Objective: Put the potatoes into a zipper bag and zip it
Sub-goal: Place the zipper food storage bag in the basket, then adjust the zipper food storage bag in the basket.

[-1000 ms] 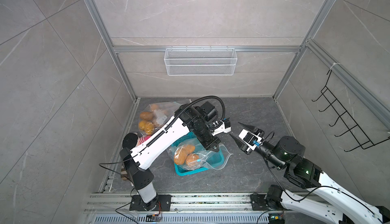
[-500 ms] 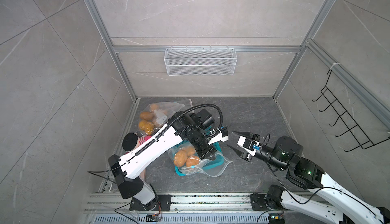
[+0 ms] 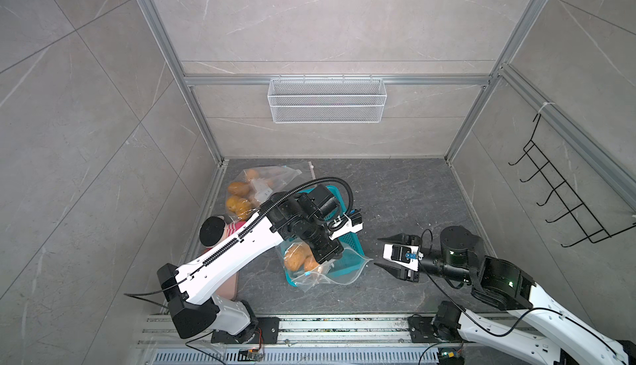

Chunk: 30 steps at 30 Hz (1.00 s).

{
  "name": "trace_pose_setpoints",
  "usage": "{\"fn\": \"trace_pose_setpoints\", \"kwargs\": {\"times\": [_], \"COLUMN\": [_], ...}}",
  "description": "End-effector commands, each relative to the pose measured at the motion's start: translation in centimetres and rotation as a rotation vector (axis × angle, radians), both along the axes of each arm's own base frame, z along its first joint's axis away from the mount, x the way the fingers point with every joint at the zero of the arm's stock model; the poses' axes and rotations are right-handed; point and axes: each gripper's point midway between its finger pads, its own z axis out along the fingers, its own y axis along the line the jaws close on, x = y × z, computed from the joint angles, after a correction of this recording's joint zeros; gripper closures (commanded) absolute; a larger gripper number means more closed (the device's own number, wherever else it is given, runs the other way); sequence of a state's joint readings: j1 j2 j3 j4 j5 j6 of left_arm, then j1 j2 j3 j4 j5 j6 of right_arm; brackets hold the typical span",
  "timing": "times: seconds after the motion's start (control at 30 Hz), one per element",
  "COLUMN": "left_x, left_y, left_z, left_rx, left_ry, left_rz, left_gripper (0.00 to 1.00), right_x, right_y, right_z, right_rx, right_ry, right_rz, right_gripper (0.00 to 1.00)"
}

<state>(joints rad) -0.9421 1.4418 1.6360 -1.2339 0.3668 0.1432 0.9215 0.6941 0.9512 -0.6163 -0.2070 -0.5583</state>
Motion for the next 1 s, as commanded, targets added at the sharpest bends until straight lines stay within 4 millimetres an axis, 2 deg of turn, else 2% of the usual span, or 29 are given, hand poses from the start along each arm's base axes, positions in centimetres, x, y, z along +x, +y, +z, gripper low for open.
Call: {"fn": "trace_pose_setpoints", "kwargs": {"times": [0.0,0.1,0.2,0.27,0.43,0.57,0.67,0.73,0.83,0.97], "left_x": [2.6,3.2,3.5,3.1,3.1,1.8,0.7,0.2,-0.8,-2.0], "left_y": [-3.1,-5.1,-6.7,-6.7,-5.0,-3.4,-1.3,0.2,1.7,2.0], "left_z": [4.2,6.2,6.2,5.5,1.3,0.1,-0.8,-0.9,0.5,1.0], "left_rx": [-0.124,-0.107,-0.126,-0.129,-0.014,0.021,0.049,0.043,-0.023,-0.083], "left_ry": [-0.091,-0.038,-0.013,0.006,0.015,0.051,0.050,0.008,-0.052,-0.051], "left_rz": [-0.024,-0.065,-0.089,-0.104,-0.075,-0.073,-0.063,-0.051,-0.057,-0.085], "left_gripper": [1.00,1.00,1.00,1.00,1.00,1.00,1.00,1.00,1.00,1.00], "right_x": [-0.5,-0.4,-0.2,0.0,-0.5,-0.6,-0.7,-0.6,0.1,0.6], "right_y": [-0.5,-0.9,-1.8,-2.5,-2.9,-2.7,-2.7,-2.7,-2.4,-1.0], "right_z": [0.0,1.5,2.5,2.8,2.1,1.5,1.4,1.4,0.9,-0.3], "right_rx": [-0.001,0.064,0.100,0.109,0.089,0.046,0.006,-0.031,-0.105,-0.179], "right_ry": [-0.011,-0.058,-0.101,-0.121,-0.116,-0.107,-0.109,-0.114,-0.118,-0.116], "right_rz": [0.012,-0.011,-0.053,-0.079,-0.072,-0.048,-0.032,-0.021,-0.020,0.034], "right_gripper": [0.39,0.39,0.39,0.39,0.38,0.37,0.36,0.35,0.35,0.34]}}
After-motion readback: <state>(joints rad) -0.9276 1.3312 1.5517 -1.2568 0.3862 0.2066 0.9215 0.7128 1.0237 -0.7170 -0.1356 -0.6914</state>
